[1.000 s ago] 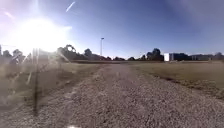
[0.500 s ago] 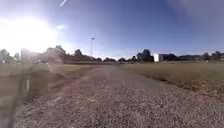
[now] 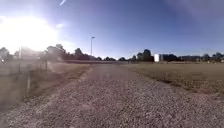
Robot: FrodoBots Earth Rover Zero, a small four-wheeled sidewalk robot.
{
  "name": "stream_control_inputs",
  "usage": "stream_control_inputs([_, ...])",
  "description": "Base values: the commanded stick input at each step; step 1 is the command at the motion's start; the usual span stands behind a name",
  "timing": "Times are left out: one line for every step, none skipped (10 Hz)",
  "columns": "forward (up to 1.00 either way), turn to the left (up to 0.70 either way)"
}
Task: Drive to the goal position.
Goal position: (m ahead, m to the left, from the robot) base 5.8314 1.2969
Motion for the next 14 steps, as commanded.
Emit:
stream_control_inputs([0.50, 0.00])
stream_control_inputs([0.50, 0.00])
stream_control_inputs([0.50, 0.00])
stream_control_inputs([0.50, 0.00])
stream_control_inputs([0.50, 0.00])
stream_control_inputs([0.50, 0.00])
stream_control_inputs([0.50, 0.00])
stream_control_inputs([0.50, 0.00])
stream_control_inputs([0.50, 0.00])
stream_control_inputs([0.50, 0.00])
stream_control_inputs([0.50, 0.00])
stream_control_inputs([0.50, 0.00])
stream_control_inputs([0.50, 0.00])
stream_control_inputs([0.50, 0.00])
